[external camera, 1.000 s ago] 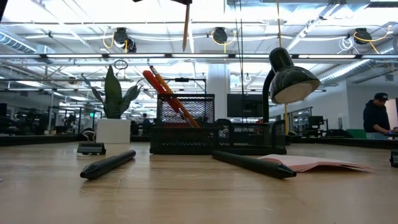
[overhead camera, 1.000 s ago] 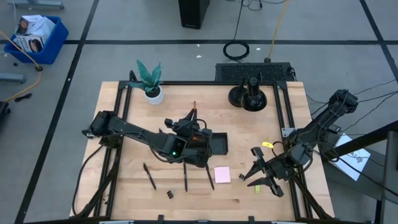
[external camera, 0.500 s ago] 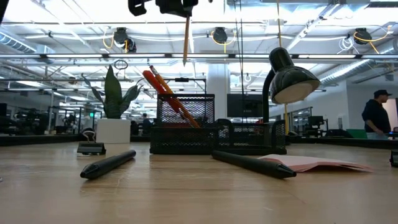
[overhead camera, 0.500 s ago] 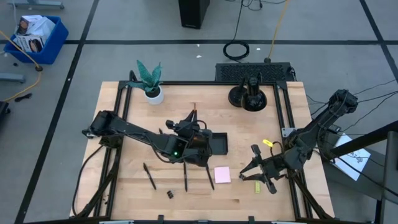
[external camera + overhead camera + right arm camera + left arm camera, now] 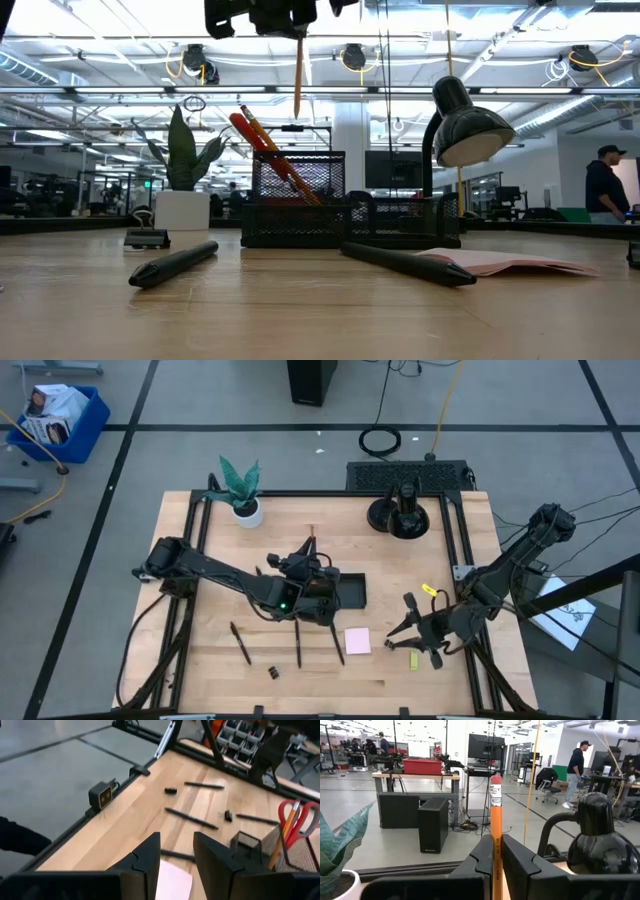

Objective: Pick and place office supplies into organizer
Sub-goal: Put the orange pencil into the desk organizer

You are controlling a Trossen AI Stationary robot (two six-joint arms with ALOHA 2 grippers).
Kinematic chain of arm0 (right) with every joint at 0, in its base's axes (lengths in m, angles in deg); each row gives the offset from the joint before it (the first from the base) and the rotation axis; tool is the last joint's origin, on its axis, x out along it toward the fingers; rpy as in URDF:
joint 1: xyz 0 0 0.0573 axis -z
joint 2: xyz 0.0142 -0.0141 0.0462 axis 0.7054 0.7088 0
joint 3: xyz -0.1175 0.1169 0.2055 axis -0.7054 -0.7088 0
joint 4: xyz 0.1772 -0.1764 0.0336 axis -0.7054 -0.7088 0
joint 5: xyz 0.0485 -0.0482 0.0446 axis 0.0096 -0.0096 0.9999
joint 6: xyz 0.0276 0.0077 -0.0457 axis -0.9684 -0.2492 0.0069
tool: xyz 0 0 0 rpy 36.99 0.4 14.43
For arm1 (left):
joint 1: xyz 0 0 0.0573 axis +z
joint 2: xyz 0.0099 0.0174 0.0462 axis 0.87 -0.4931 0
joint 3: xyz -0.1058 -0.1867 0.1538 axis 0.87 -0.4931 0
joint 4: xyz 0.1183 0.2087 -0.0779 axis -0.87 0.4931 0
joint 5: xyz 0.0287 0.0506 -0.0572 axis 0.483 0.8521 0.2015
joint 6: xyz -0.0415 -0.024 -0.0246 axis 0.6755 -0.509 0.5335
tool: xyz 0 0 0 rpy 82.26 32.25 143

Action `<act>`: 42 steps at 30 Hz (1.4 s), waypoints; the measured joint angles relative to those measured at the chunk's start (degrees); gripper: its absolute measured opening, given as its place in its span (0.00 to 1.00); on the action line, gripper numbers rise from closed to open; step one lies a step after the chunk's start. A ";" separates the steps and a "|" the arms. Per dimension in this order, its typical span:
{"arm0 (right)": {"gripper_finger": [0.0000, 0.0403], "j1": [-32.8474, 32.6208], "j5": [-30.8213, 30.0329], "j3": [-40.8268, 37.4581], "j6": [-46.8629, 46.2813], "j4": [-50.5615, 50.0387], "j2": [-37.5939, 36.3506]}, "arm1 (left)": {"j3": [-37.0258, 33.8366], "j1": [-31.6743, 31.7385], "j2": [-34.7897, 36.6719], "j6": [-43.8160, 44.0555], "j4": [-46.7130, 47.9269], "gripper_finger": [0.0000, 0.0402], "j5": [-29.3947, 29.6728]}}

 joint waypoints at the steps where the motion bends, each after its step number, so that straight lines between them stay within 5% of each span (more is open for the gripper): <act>1: 0.28 0.00 0.00 0.00 -0.34 -0.57 0.00 | -0.04 0.06 -0.27 0.17 0.02 0.06 0.00; 42: 0.28 0.00 0.24 0.00 -3.28 -6.93 0.00 | 0.01 1.11 -7.83 -6.95 -13.59 0.06 0.06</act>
